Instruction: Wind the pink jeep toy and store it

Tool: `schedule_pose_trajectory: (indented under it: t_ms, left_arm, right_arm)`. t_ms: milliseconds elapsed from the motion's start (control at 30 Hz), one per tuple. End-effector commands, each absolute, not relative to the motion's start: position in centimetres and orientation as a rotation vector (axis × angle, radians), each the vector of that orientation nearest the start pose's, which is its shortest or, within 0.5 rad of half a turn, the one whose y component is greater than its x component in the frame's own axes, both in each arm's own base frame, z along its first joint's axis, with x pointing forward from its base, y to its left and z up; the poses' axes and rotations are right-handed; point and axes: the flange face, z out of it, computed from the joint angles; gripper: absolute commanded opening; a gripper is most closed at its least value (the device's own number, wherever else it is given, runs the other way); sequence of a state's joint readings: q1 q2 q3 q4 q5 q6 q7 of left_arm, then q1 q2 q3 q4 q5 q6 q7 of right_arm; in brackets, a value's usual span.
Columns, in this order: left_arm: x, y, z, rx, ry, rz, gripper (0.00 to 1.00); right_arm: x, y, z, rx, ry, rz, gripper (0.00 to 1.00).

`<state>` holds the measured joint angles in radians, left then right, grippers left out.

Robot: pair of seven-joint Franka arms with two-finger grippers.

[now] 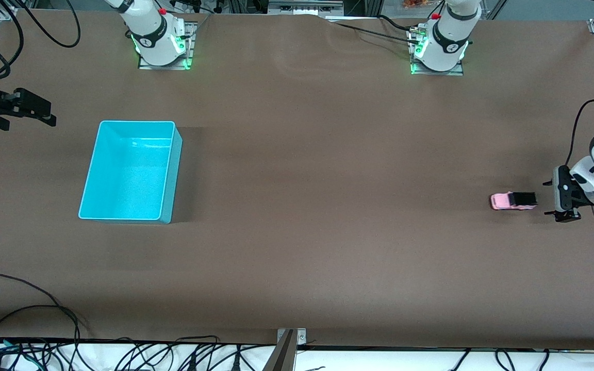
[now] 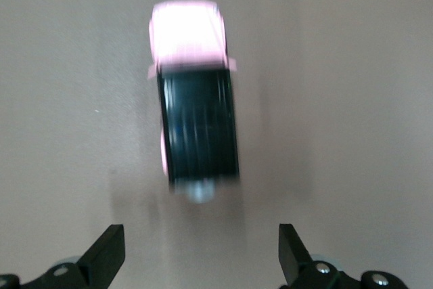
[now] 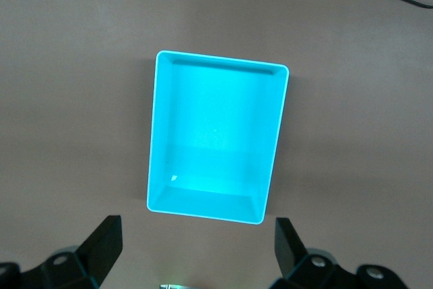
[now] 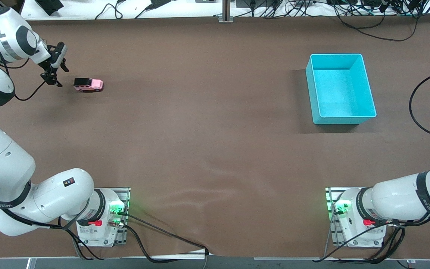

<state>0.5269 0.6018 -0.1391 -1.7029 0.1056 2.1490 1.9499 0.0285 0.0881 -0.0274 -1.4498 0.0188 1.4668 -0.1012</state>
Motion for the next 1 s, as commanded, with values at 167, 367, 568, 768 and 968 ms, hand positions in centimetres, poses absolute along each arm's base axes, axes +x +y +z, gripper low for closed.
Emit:
schedule_pose_trajectory:
  t_ms: [167,367,568,768,968]
  left_arm:
    - [62.0,22.4,31.9,-2.591,2.139,0.235,1.00]
    - [62.6,20.1,34.0,-2.676,2.076,0.279,1.00]
    - [62.9,16.6,37.7,-2.761,1.984,0.360,1.00]
    - [63.0,13.2,40.0,-2.836,1.904,0.433,1.00]
    - [62.8,9.5,42.8,-2.904,1.787,0.493,1.00]
  right_arm:
    - [57.1,0.3,63.0,-3.118,-0.175,0.109,1.00]
    - [57.1,0.3,63.0,-3.118,-0.175,0.109,1.00]
    - [57.1,0.3,63.0,-3.118,-0.175,0.109,1.00]
    - [57.1,0.3,63.0,-3.118,-0.175,0.109,1.00]
    - [57.1,0.3,63.0,-3.118,-0.175,0.109,1.00]
